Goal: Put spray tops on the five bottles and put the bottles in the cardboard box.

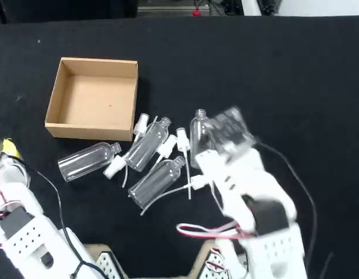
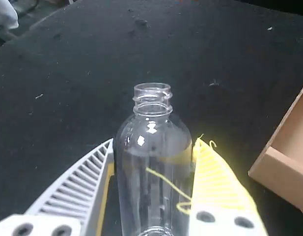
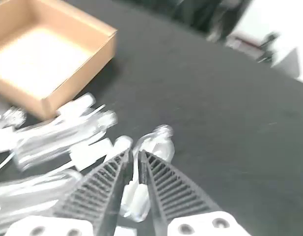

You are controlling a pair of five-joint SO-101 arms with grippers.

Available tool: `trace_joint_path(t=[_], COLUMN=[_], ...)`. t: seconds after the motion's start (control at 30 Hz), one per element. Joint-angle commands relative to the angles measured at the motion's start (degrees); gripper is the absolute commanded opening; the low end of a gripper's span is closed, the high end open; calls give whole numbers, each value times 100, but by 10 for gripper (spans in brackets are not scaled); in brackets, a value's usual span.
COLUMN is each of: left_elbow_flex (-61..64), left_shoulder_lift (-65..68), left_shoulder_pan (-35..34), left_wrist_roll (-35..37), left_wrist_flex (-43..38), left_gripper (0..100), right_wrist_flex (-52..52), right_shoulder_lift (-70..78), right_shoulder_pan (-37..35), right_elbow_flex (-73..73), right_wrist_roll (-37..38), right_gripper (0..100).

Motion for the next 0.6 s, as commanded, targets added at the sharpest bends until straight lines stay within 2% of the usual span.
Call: trace_joint_path(t=[0.0, 0.13, 0.23, 0.37, 0.47, 0.57], left_elbow_flex=[532, 1226, 1578, 1657, 1666, 1684], left_shoulder_lift=[-141, -141, -141, -141, -141, -141], left_shoulder_pan=[-48, -48, -40, 75, 400, 611], left_wrist_roll=[360, 703, 905, 1327, 1371, 1371], left_wrist_flex=[-1301, -2708, -3314, -3358, -3358, -3349], left_gripper=[163, 163, 163, 163, 163, 163], right_wrist_flex=[-18, -281, -413, -378, -369, -369], right_shoulder_lift=[822, 1385, 1859, 2668, 3345, 4066], right_shoulder_pan=[-431, -677, -677, -668, -659, -659], right_elbow_flex=[-681, -848, -884, -1147, -1481, -1789], right_wrist_roll=[26, 18, -510, -914, -1178, -1556], right_gripper=[29, 29, 29, 30, 37, 122])
